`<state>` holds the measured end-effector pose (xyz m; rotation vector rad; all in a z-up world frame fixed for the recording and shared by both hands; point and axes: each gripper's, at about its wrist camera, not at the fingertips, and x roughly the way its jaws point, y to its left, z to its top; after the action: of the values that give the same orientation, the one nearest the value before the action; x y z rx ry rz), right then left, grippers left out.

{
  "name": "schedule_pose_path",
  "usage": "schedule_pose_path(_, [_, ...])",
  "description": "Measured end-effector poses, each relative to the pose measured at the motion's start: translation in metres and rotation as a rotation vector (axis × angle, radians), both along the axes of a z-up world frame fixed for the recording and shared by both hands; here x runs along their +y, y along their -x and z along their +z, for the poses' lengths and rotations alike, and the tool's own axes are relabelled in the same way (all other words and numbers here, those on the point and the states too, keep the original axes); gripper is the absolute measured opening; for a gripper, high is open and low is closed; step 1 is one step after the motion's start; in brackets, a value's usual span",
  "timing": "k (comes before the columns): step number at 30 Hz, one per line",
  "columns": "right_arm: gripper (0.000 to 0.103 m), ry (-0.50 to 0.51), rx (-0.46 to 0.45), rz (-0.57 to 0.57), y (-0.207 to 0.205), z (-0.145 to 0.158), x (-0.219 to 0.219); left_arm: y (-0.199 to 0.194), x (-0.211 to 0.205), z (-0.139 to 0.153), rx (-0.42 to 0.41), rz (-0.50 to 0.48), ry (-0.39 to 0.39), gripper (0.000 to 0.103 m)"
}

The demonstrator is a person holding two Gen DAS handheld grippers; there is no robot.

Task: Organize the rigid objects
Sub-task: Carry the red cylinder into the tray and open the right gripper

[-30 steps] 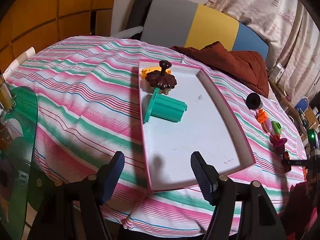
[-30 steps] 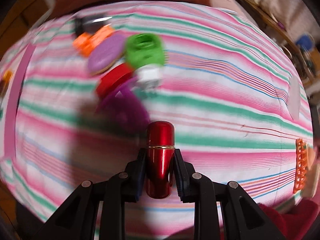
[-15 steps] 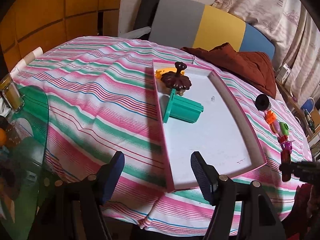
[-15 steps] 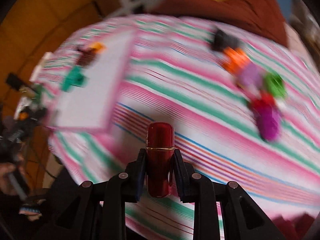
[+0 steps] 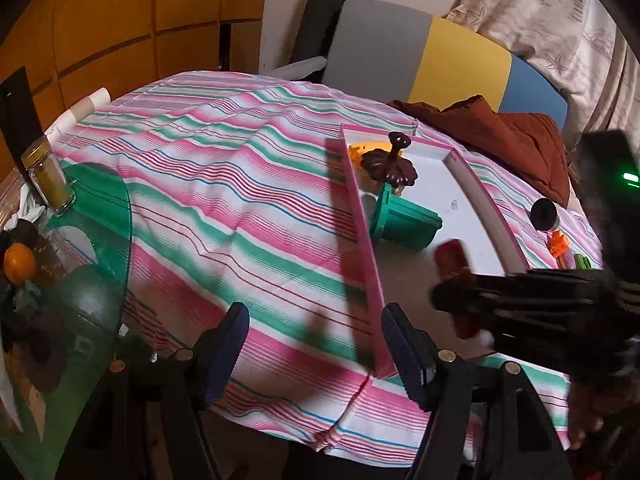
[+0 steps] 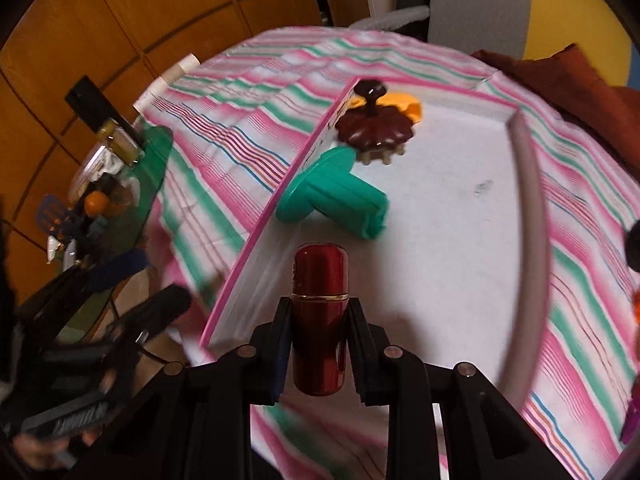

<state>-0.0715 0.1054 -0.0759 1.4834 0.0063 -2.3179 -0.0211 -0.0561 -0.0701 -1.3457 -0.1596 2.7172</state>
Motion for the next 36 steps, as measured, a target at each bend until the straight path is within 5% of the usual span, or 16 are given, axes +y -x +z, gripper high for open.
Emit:
schedule_pose_path(19, [0.040,0.004,0.008,-0.008,0.026,-0.017,-0.028,-0.005,-0.003,0.000,0.007,0.007,0.021,0.070])
schedule_pose_path(27, [0.051,0.046,0.039,-0.028,0.013,-0.006,-0.013,-0.009,0.001,0.008,0.032,-0.005,0.027,0.070])
schedule_pose_path(36, [0.051,0.056,0.107,-0.080,-0.001,0.012,0.012,-0.011,0.011,0.018,0.056,-0.033,0.031,0.070])
